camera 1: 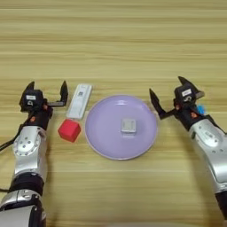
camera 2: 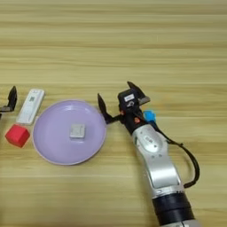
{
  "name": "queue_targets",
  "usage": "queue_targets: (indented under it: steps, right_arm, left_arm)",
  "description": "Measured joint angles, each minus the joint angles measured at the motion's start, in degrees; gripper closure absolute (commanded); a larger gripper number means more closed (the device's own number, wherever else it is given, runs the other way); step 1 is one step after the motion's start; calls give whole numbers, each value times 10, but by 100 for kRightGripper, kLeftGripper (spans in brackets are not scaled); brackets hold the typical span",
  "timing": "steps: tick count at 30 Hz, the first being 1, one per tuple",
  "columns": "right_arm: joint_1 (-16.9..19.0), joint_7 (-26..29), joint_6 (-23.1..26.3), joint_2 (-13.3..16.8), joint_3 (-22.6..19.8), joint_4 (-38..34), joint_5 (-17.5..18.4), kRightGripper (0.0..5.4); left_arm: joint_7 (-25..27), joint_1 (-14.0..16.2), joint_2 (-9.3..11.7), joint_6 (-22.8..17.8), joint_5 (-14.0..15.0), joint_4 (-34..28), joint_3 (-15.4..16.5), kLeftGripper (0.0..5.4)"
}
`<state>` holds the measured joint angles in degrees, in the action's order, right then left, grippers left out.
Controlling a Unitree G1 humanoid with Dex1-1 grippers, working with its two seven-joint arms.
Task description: Move the objects on the table
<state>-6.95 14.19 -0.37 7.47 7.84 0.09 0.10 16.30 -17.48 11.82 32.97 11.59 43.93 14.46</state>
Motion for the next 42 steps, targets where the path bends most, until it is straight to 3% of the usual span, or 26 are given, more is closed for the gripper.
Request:
queue_targets:
  steps: [6,12,21,25,32,42]
  right_arm:
    - [4,43,30,-2,41,-15,1,0]
    - [4,68,50,5,52,-25,2,0]
    - [11,118,91,37,66,-72,8,0]
    - [15,153,134,61,74,-101,17,0]
    - [18,191,183,76,92,-131,36,0]
    - [0,205,192,82,133,-106,20,0]
  left_arm:
    - [-6,0,-1,0,0,0,-1,3]
    - [-11,0,-6,0,-1,-1,-2,3]
    - [-17,5,-15,0,-2,-11,-6,3]
    - [-20,7,-16,0,-2,-14,-8,3]
    - [-23,9,-16,0,-3,-18,-12,3]
    - [-26,11,-16,0,-3,-23,-13,3]
